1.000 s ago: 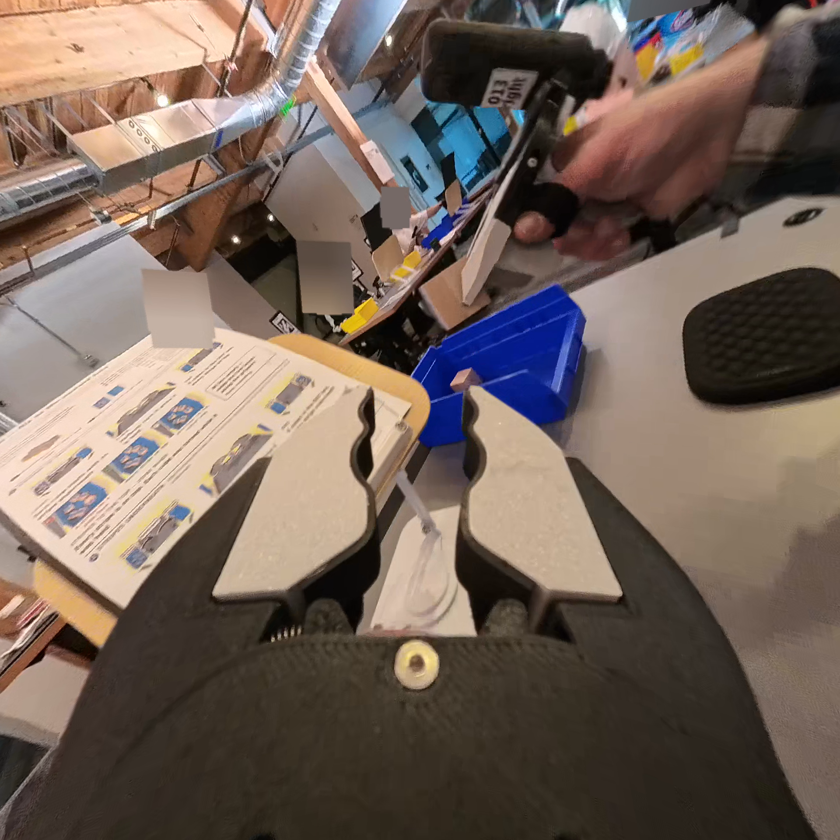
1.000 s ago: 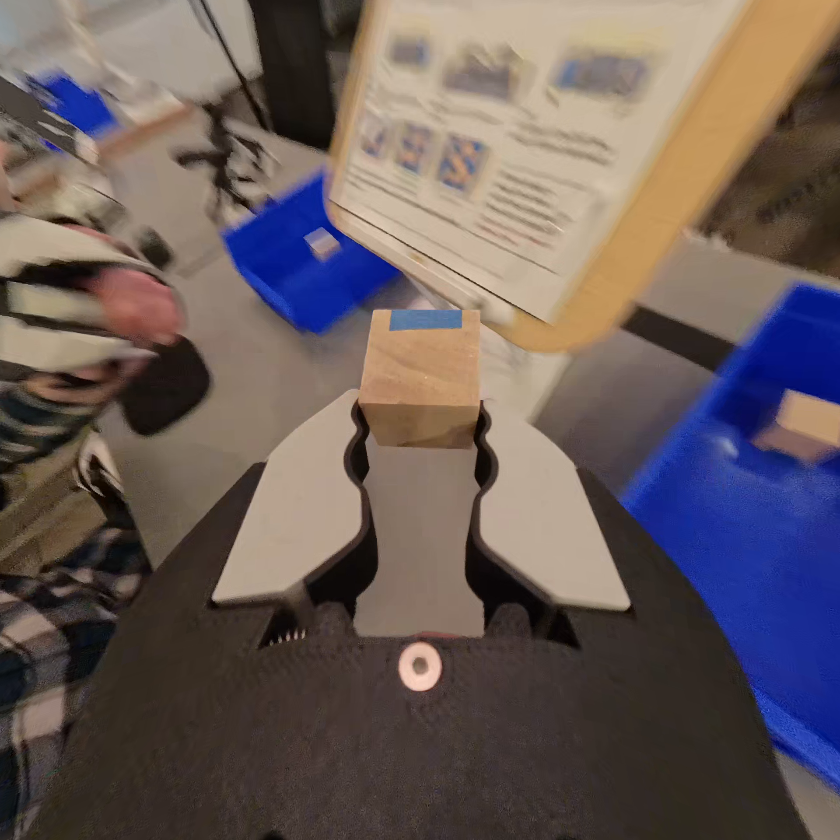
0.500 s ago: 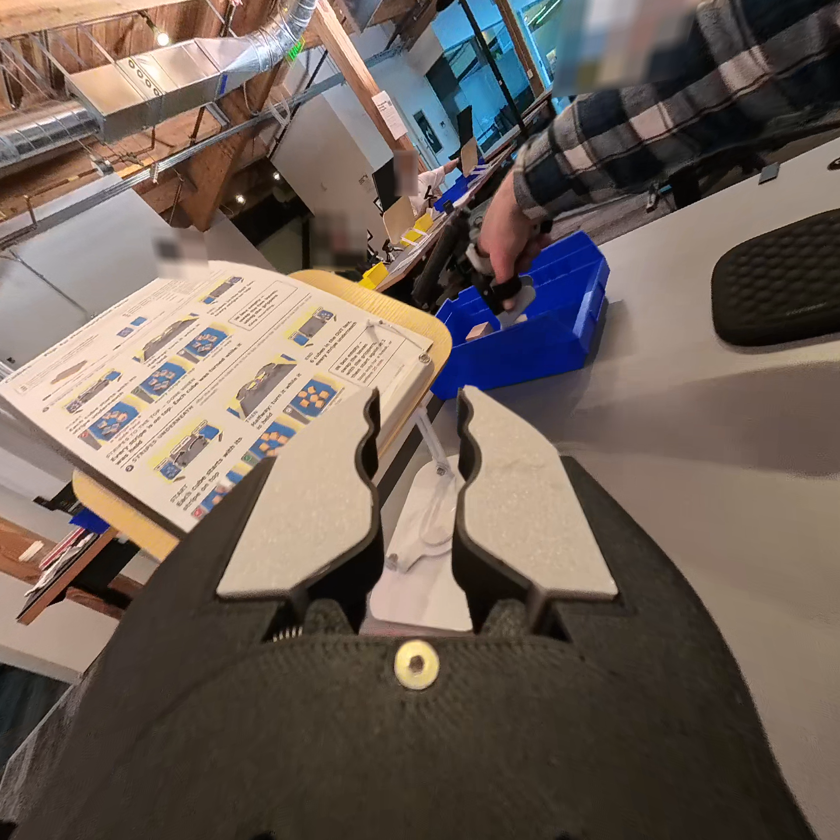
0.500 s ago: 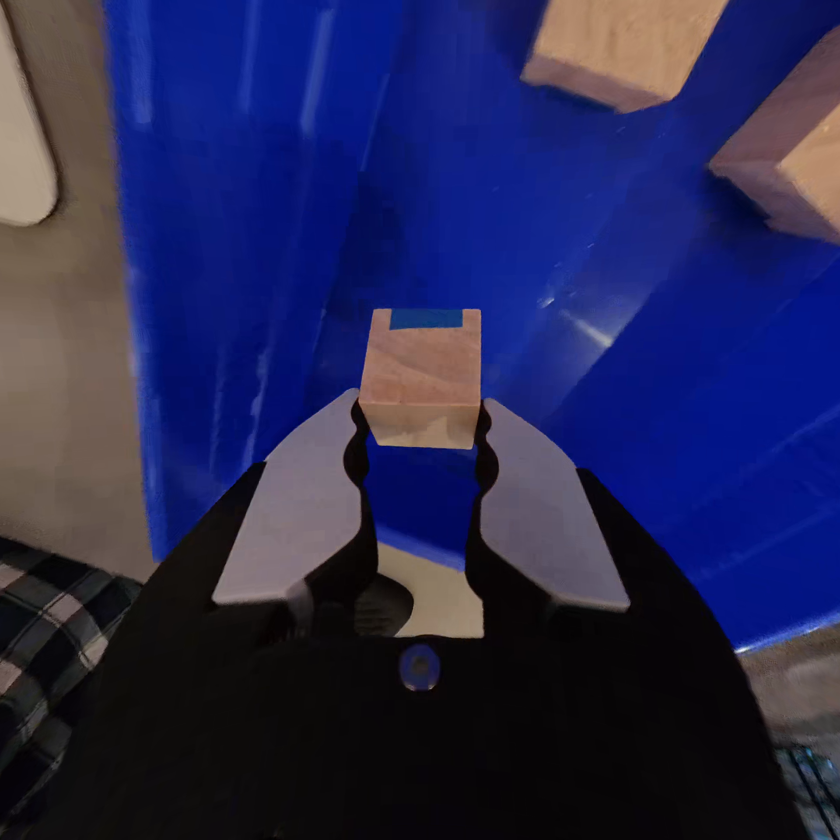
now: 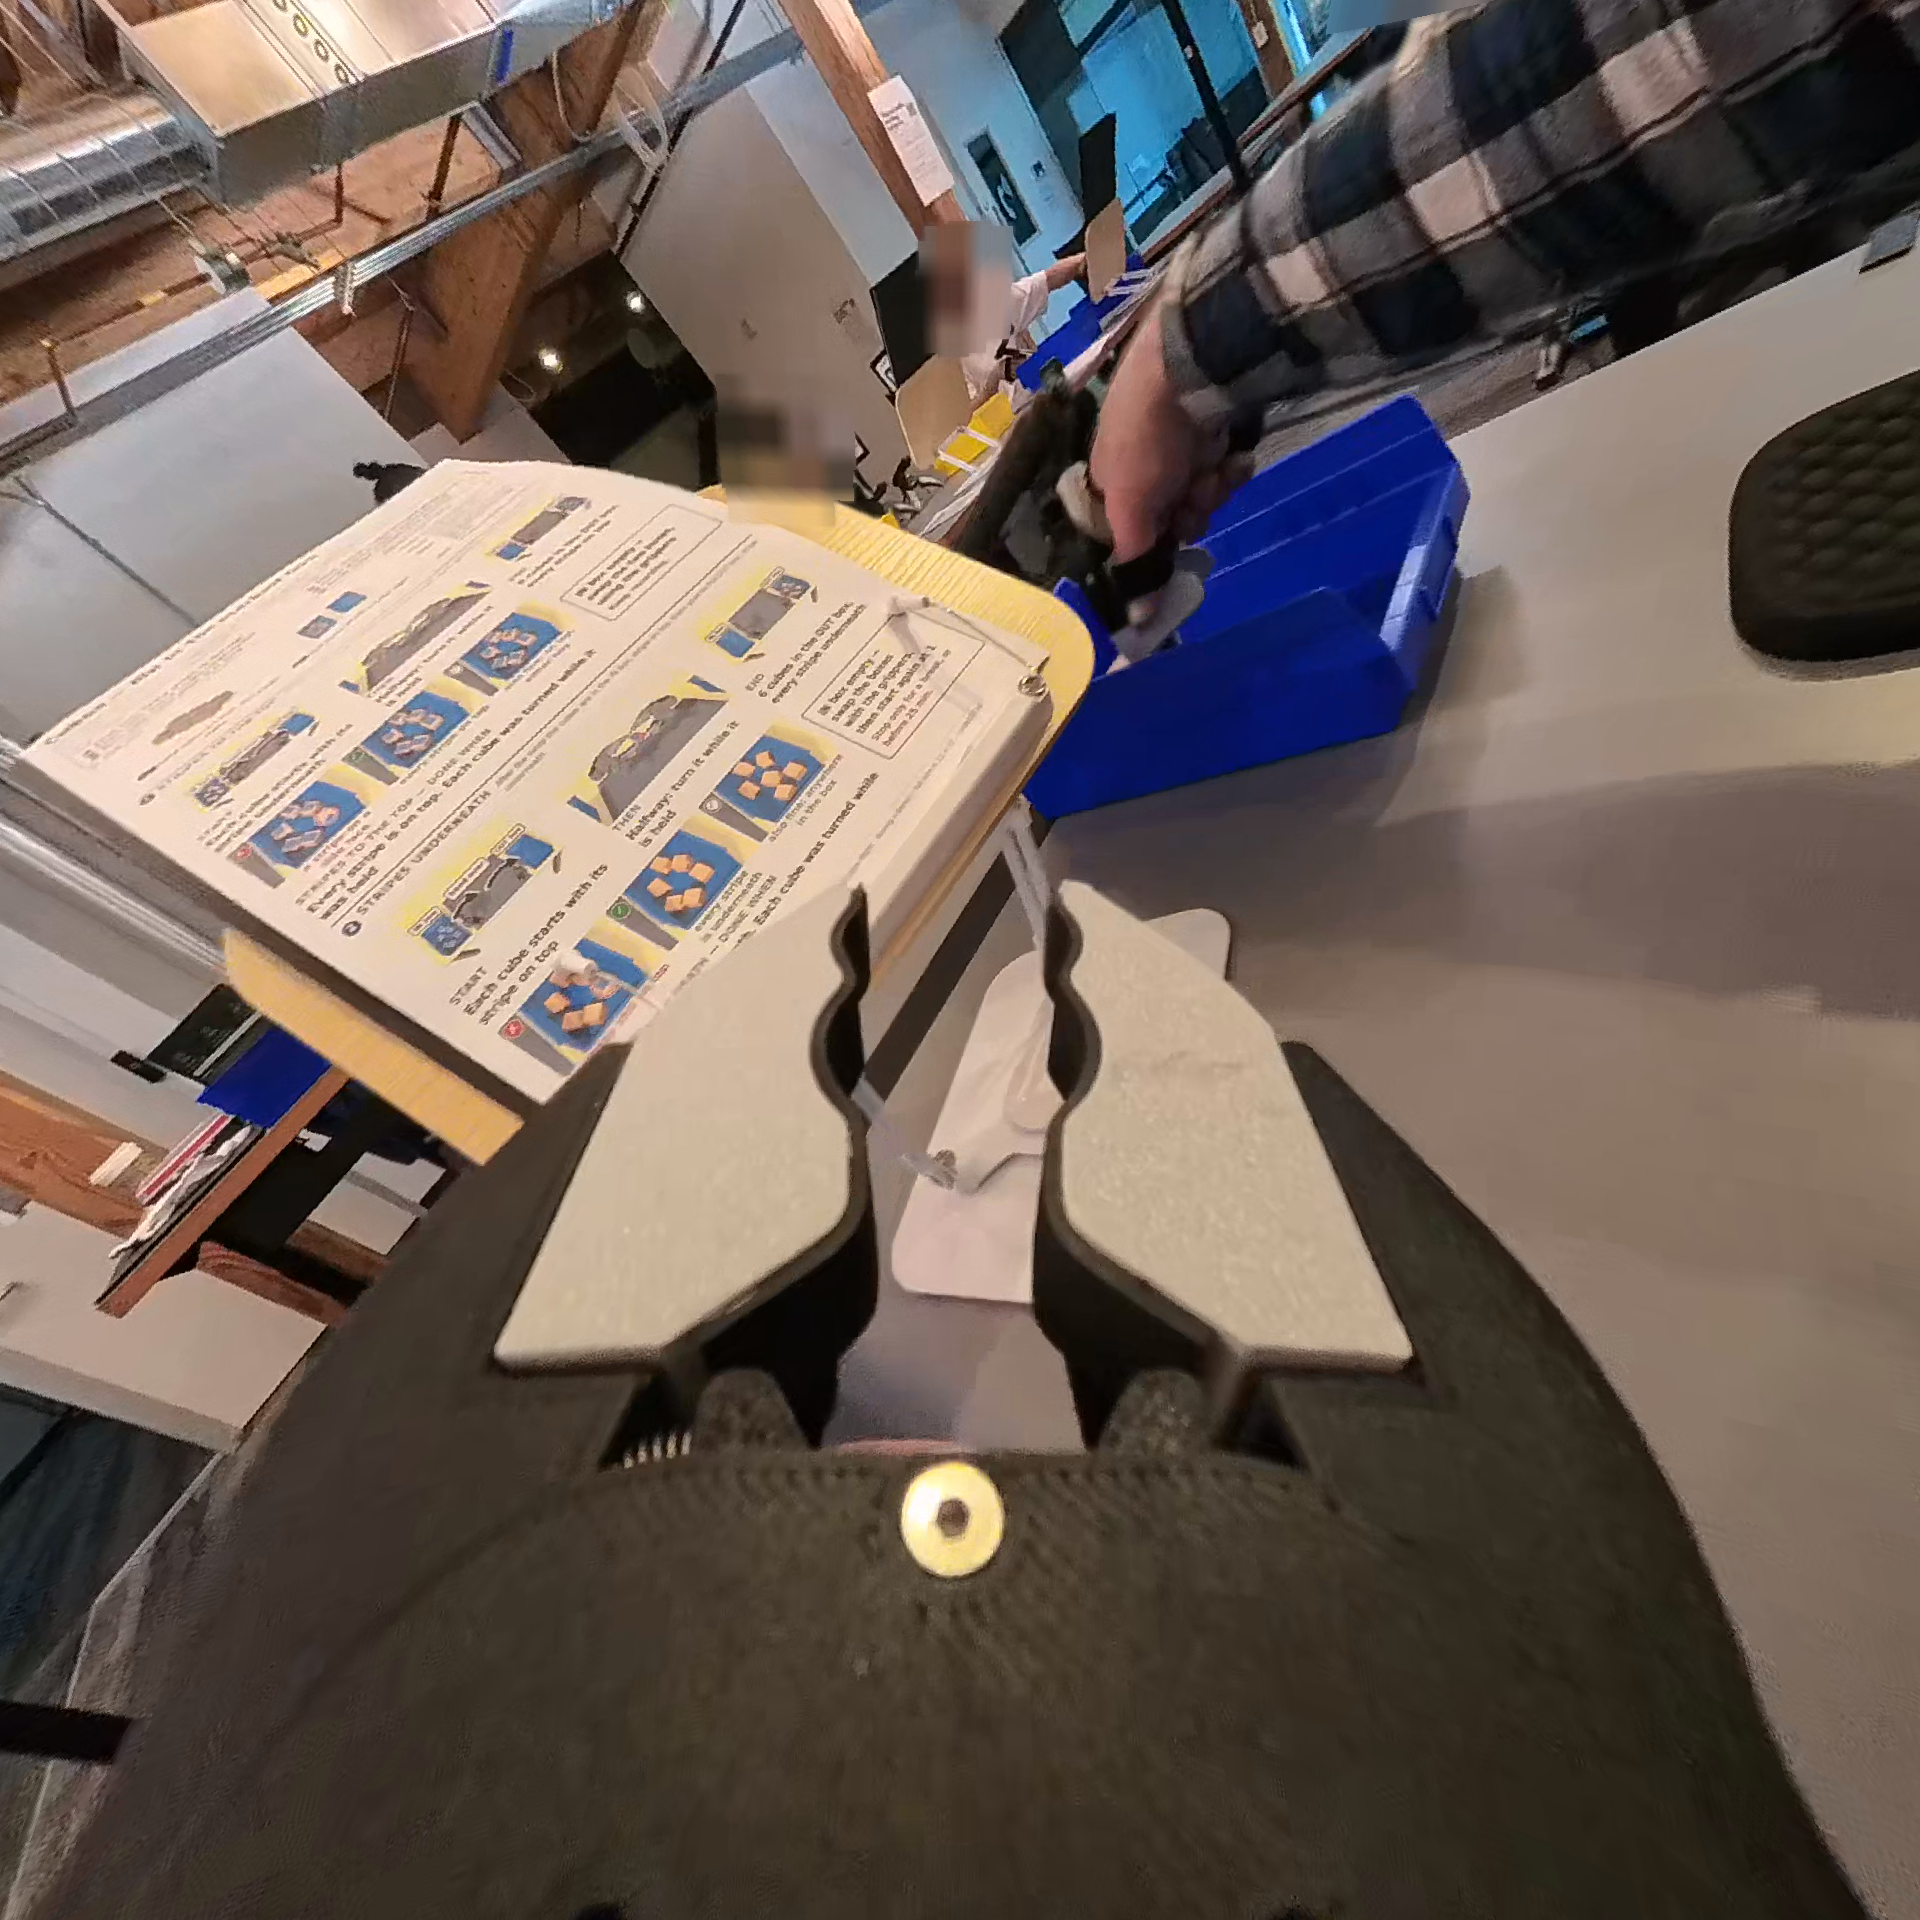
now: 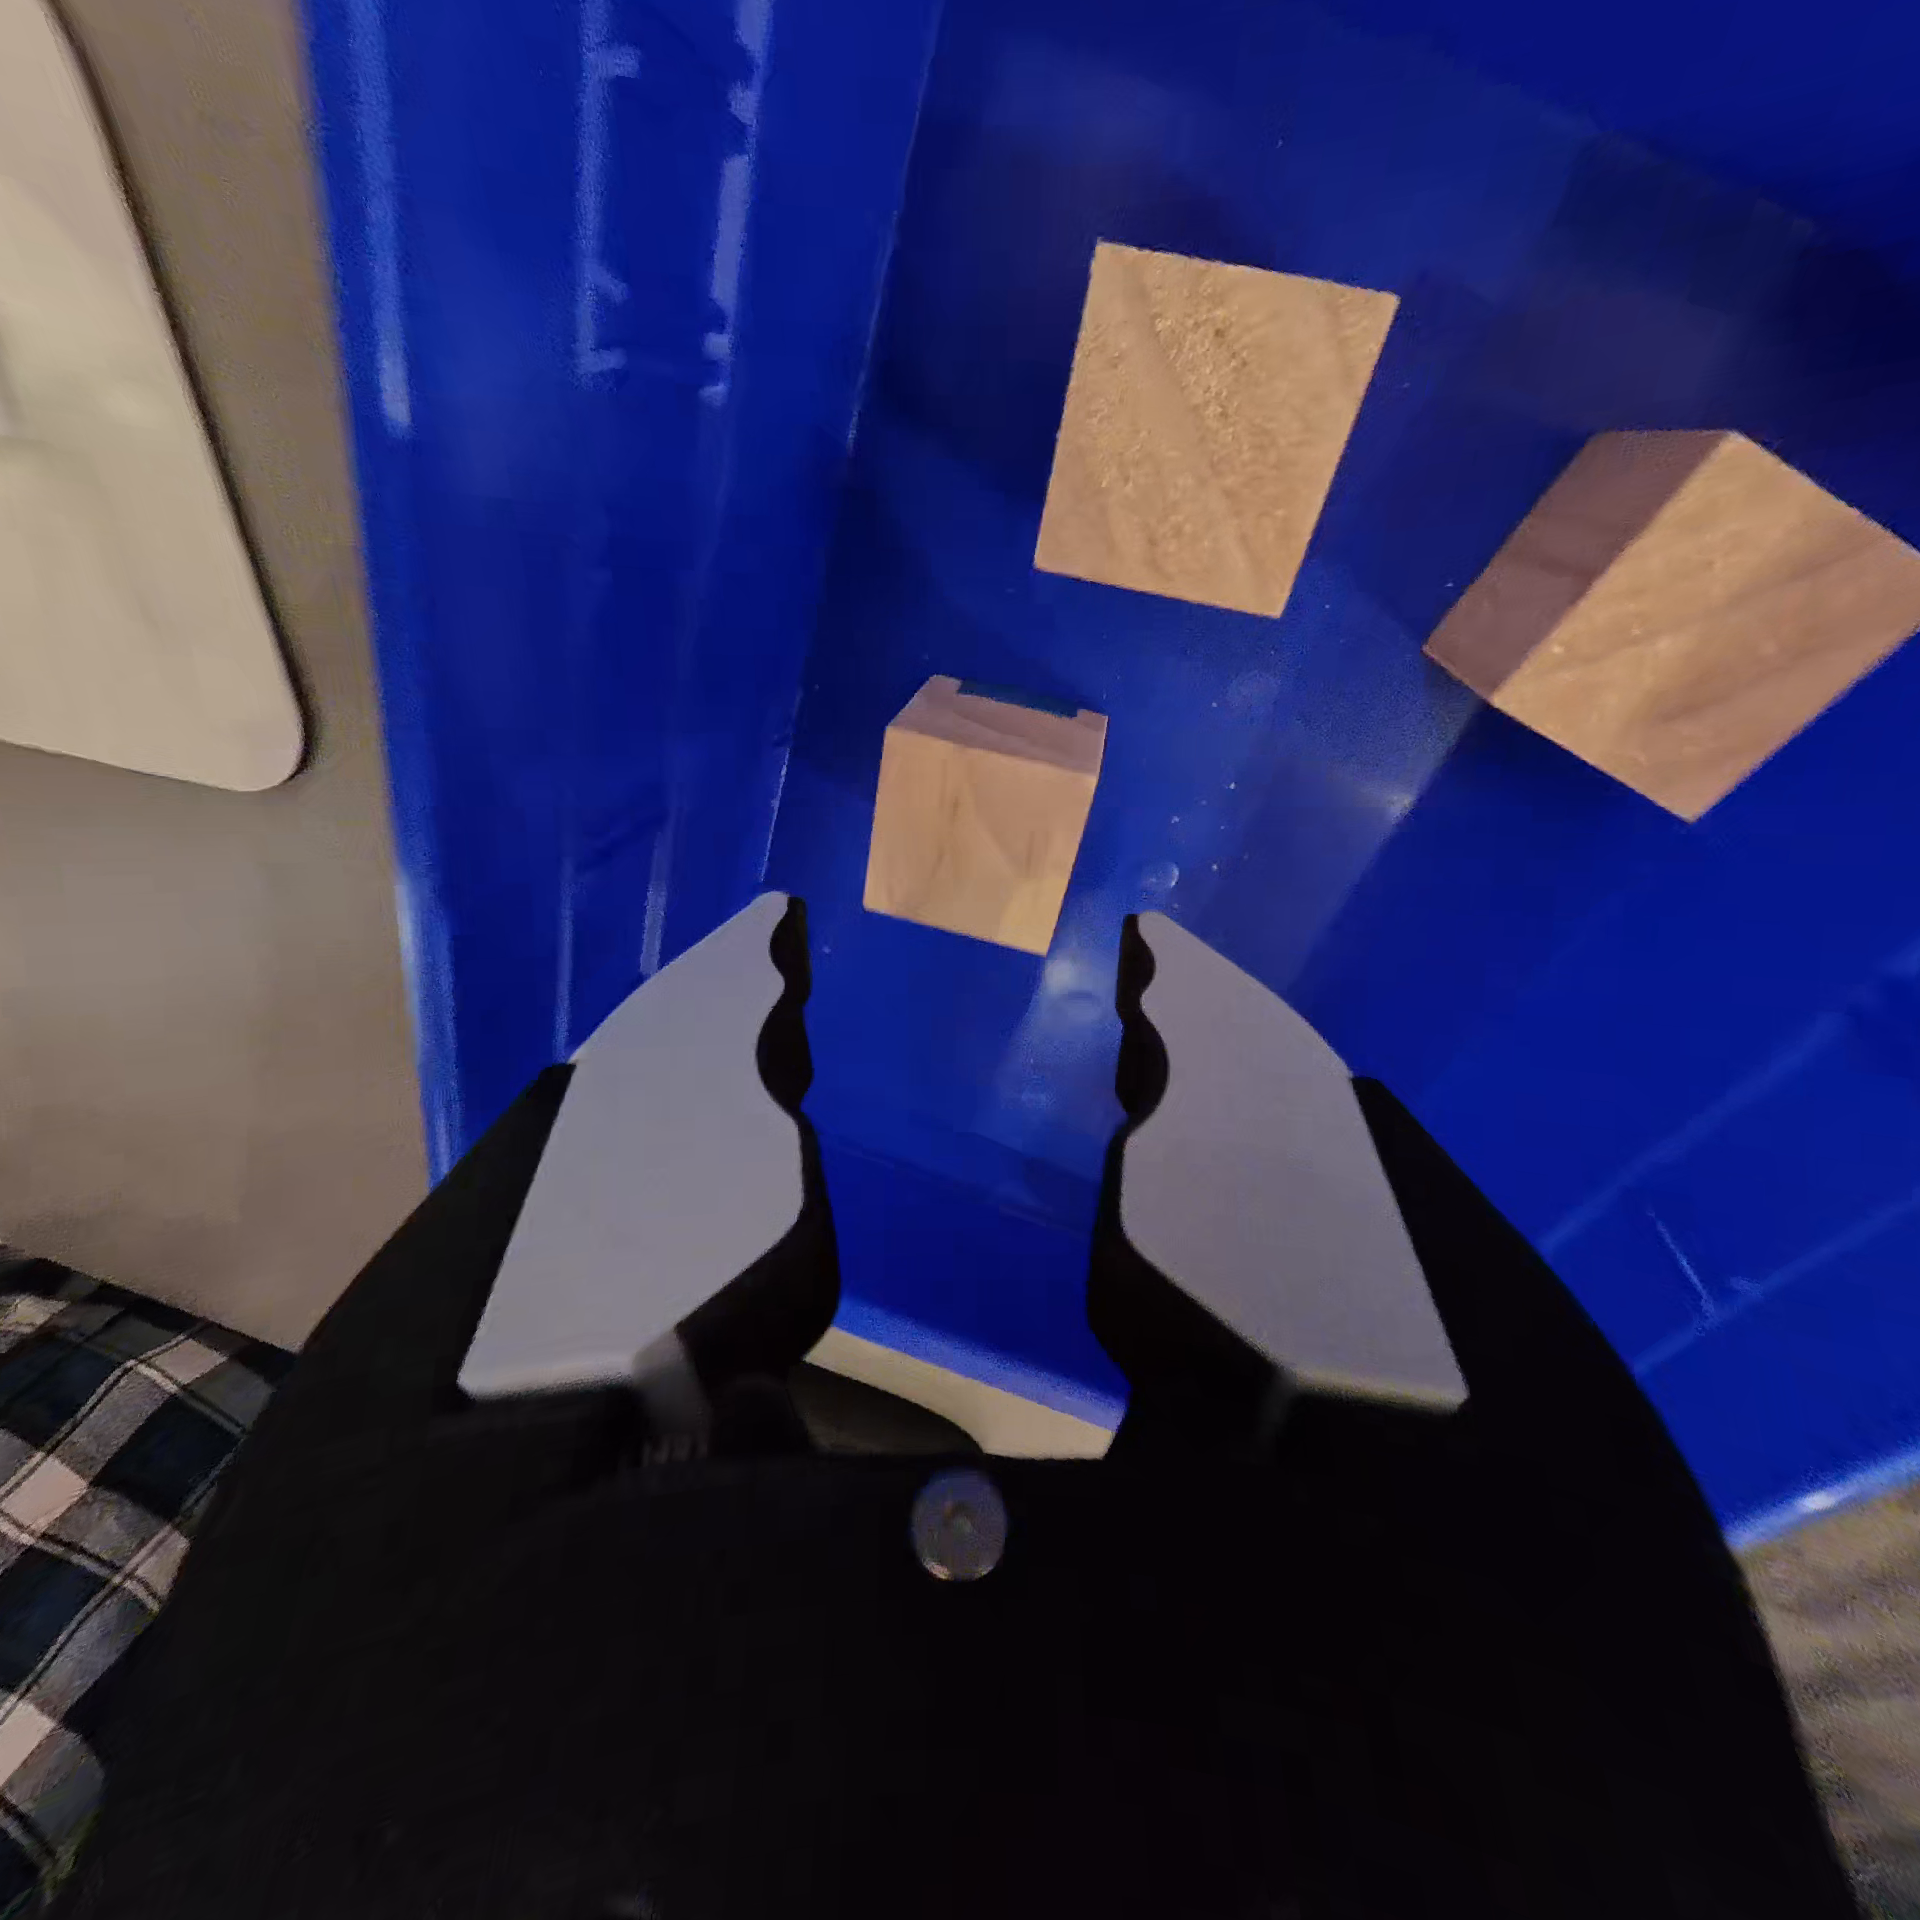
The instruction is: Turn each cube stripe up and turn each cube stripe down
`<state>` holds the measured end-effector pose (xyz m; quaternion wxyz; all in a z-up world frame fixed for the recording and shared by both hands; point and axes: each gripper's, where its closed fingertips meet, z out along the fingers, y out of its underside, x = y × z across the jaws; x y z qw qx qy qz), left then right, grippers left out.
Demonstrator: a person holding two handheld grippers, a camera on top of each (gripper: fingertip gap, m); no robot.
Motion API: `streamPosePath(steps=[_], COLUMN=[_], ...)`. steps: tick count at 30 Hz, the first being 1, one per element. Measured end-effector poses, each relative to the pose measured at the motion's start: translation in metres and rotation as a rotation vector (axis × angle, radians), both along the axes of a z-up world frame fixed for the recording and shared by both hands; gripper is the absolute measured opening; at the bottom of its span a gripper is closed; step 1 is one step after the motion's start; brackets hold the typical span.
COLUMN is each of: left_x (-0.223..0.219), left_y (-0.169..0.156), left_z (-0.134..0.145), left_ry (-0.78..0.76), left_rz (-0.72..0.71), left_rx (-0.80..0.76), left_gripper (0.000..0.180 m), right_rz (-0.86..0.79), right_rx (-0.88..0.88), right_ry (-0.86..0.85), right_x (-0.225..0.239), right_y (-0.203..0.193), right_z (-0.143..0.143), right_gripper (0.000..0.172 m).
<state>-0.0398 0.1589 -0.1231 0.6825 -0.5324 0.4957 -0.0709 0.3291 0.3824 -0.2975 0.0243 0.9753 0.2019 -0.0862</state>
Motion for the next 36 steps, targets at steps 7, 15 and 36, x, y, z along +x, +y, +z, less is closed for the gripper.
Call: streamPosePath(steps=[7,15,36], left_x=[-0.075,-0.190,-0.249], left_y=[0.044,0.125,0.194], left_z=[0.006,-0.085,-0.174], left_ry=[0.156,0.678,1.053], left_rz=[0.253,0.353,0.389], left_rx=[0.062,-0.319,-0.568], left_gripper=[0.046,0.061,0.049], right_rz=[0.082,0.295,0.463], right_rx=[0.340,0.611,0.699], right_ry=[0.103,0.249,0.492], right_x=[-0.013,-0.080,-0.156], right_y=[-0.030,-0.125,-0.205], right_z=[0.077,0.130,0.136], right_gripper=[0.053,0.047,0.044])
